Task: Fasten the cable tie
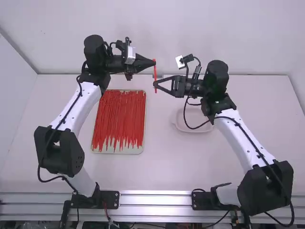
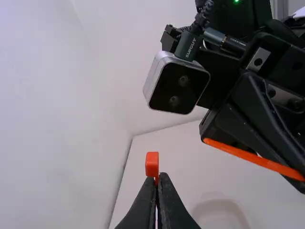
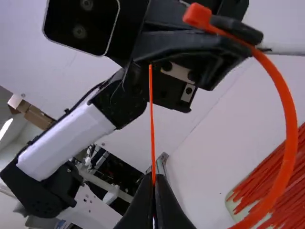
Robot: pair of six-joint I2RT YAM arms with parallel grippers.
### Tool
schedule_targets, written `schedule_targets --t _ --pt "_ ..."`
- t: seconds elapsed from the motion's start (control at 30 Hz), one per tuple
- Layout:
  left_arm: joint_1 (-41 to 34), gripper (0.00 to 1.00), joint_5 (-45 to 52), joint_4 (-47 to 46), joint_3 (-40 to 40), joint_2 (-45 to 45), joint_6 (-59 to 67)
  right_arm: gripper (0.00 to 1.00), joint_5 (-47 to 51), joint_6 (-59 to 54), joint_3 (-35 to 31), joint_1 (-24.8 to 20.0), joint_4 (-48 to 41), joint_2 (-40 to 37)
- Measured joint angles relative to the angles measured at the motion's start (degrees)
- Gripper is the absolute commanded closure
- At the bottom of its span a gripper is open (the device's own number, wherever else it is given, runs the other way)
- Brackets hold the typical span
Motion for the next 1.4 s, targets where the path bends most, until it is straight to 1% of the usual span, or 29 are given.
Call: schedule_targets --t 0.4,1.4 --pt "-1.44 0.98 1.31 1.62 0.00 0.00 0.79 1.00 -0.07 2.64 -0.24 -0.35 0.35 0.00" --pt "-1.44 0.98 1.73 1.42 0.00 0.00 0.79 1.00 2.67 3.06 -0.24 -0.37 -0.02 0.00"
